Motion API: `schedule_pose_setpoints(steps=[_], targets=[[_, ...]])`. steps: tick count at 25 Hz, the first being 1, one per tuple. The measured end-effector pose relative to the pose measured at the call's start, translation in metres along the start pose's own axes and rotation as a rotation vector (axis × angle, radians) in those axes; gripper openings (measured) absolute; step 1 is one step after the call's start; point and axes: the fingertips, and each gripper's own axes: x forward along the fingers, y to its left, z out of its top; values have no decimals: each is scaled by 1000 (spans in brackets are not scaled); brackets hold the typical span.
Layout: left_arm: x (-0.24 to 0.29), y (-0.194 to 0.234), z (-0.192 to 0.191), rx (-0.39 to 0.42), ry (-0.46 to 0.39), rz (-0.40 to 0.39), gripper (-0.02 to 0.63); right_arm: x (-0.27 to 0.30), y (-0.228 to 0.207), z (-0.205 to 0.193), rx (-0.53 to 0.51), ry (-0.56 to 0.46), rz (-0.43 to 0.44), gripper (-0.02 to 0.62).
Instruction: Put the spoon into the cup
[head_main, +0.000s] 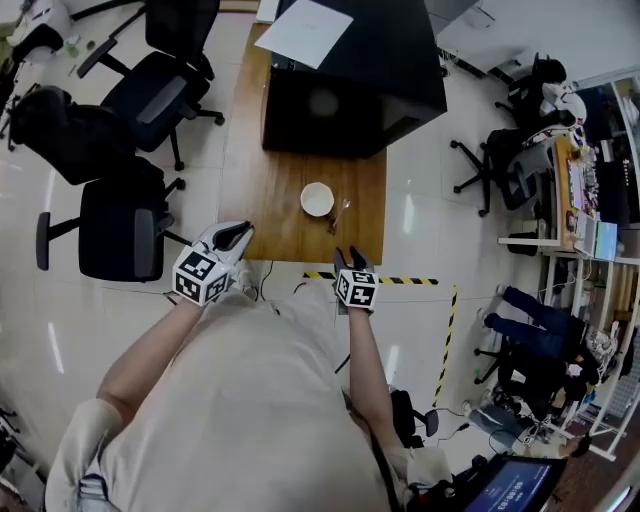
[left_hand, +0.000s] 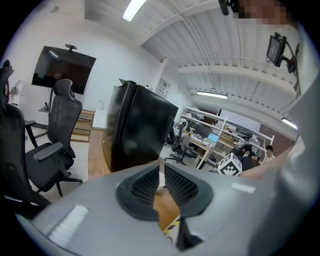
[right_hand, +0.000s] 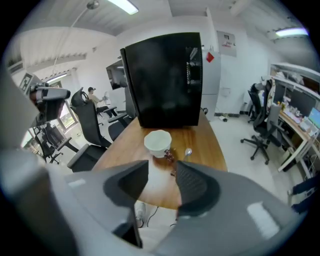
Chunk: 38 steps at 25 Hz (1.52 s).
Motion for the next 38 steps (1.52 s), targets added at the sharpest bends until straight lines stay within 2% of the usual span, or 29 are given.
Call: schedule_pose_setpoints(steps=[8, 21, 29, 32, 38], targets=[[9, -2, -1, -3, 27, -6, 8, 53, -27, -13, -3, 57, -48, 164], [21, 18, 20, -2, 61, 131, 8, 143, -44, -54, 26, 182, -70, 186], [25, 25, 20, -4, 93, 158, 8, 163, -41, -62, 47, 222, -114, 186], [26, 24, 19, -1, 101, 160, 8, 164, -41, -61, 25, 241, -135, 186], [28, 22, 17, 7, 111, 157, 8, 164, -44, -68, 53, 226, -164, 184]])
